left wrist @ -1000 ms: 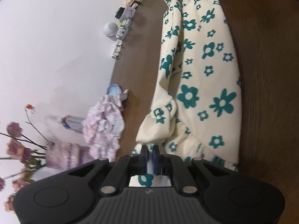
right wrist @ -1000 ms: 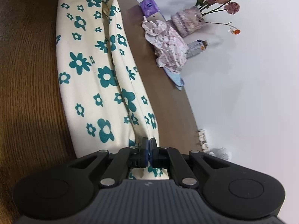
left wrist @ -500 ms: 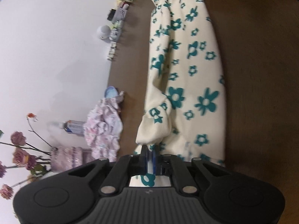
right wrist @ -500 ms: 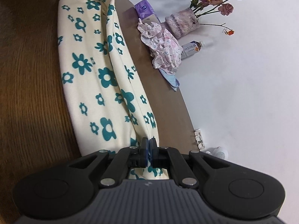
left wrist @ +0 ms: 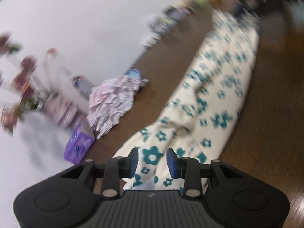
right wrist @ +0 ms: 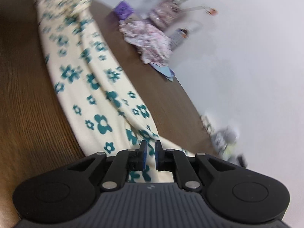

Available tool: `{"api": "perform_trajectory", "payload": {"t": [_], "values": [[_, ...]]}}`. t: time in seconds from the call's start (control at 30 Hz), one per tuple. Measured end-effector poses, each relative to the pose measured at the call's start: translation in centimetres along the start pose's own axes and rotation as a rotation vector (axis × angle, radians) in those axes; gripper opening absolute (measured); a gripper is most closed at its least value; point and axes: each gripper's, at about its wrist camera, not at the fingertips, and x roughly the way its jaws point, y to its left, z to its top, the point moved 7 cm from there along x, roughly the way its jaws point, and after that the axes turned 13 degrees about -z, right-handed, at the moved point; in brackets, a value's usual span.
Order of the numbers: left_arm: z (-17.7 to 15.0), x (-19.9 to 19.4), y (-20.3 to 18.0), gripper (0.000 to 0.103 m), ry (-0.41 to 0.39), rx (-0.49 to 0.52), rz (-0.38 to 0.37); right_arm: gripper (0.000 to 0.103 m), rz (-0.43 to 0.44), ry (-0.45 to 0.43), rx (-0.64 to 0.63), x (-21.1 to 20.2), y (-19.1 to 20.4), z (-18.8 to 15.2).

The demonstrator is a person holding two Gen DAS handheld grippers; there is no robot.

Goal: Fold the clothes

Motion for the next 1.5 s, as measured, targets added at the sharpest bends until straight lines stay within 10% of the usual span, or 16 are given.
{"api": "perform_trajectory", "payload": {"t": [0.37, 0.67, 1.03, 1.17, 1.27, 1.37, 1.43, 1.5], "values": [[6.6, 4.8, 2.9, 0.040, -0.161, -0.547, -0.145, 0.019, 0.182, 0.109, 0.635, 2.8, -4.8, 2.5], [2.4, 9.7, 1.9, 0.041, -0.106, -0.735, -0.133, 0.025, 0.182, 0.299, 0.882, 7.0, -3.7, -0.9], [1.7, 9.4, 1.4, 0.042, -0.168, -0.773, -0.091, 0.046, 0.028, 0.256, 1.025, 5.3, -8.6, -2.8], [1.8, 9.4, 1.1, 0.042, -0.169, -0.767, -0.071, 0.045, 0.011, 0.387, 1.090, 7.6, -10.9, -5.0], [1.6, 9.3, 1.1, 0.042, -0.172, -0.776, -0.073, 0.014, 0.069, 0.436, 1.160, 9.1, -10.7, -6.0], [1.8, 8.9, 1.3, 0.042, -0.174, -0.785, -0.075, 0.009, 0.116, 0.459, 1.227, 9.9, -10.5, -6.9], [3.0, 7.9, 1.4, 0.045, -0.196, -0.747, -0.059, 0.012, 0.132, 0.435, 1.249, 9.7, -10.8, -7.4], [4.7, 7.0, 1.4, 0.056, -0.220, -0.689, -0.050, 0.040, 0.136, 0.392, 1.228, 8.9, -11.5, -7.5]]}}
